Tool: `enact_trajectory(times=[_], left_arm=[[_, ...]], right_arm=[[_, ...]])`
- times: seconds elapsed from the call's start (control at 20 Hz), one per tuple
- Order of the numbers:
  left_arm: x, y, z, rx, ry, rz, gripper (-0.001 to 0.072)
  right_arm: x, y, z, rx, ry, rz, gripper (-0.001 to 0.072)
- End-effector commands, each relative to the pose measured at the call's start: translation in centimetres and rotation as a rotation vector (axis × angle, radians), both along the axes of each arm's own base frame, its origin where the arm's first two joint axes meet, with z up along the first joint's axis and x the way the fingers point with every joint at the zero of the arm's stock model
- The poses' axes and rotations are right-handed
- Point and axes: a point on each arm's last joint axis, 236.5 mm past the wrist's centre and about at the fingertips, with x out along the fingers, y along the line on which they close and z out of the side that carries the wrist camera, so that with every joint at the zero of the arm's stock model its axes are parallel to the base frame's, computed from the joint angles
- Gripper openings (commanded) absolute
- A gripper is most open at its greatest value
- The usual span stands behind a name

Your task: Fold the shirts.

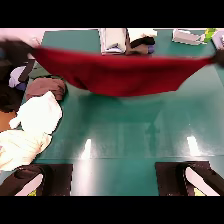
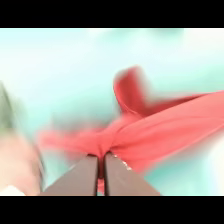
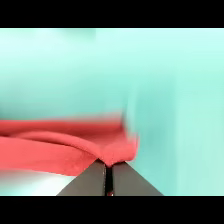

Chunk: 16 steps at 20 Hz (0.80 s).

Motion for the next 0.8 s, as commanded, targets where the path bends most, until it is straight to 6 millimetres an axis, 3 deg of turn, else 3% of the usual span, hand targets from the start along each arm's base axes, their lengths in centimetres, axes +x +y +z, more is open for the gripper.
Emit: enact_trajectory(times=[0.0, 0.1, 0.2, 0.3, 0.4, 0.5, 0.55, 0.65, 0.75], left_arm=[[-8.9, 2.0, 15.3, -0.041, -0.399, 0.028, 0.0026], [-12.8, 2.6, 20.0, -0.062, -0.533, 0.028, 0.0026], [-15.4, 3.0, 22.9, -0.078, -0.626, 0.031, 0.0026], [-16.2, 3.1, 24.2, -0.091, -0.674, 0.034, 0.0025], [-15.4, 3.1, 23.8, -0.088, -0.658, 0.035, 0.0025], [-12.3, 2.7, 21.2, -0.051, -0.547, 0.036, 0.0025], [-9.7, 2.5, 18.7, -0.021, -0.448, 0.038, 0.0025], [-3.8, 1.7, 11.7, 0.027, -0.222, 0.031, 0.0026], [1.9, 0.8, 2.4, 0.05, 0.043, 0.032, 0.0027]], right_arm=[[-6.0, -0.1, 13.5, -0.075, -0.34, -0.04, 0.0017], [-9.5, -0.8, 17.7, -0.113, -0.45, -0.094, 0.0016], [-12.1, -1.4, 19.7, -0.145, -0.492, -0.143, 0.0016], [-13.3, -1.9, 20.4, -0.165, -0.481, -0.176, 0.0016], [-13.0, -2.2, 20.0, -0.168, -0.432, -0.181, 0.0015], [-11.4, -2.6, 18.8, -0.15, -0.372, -0.169, 0.0015], [-10.1, -2.7, 17.5, -0.127, -0.333, -0.152, 0.0015], [-6.9, -3.2, 13.2, -0.066, -0.207, -0.123, 0.0015], [-3.4, -4.2, 7.1, -0.017, -0.036, -0.112, 0.0015]])
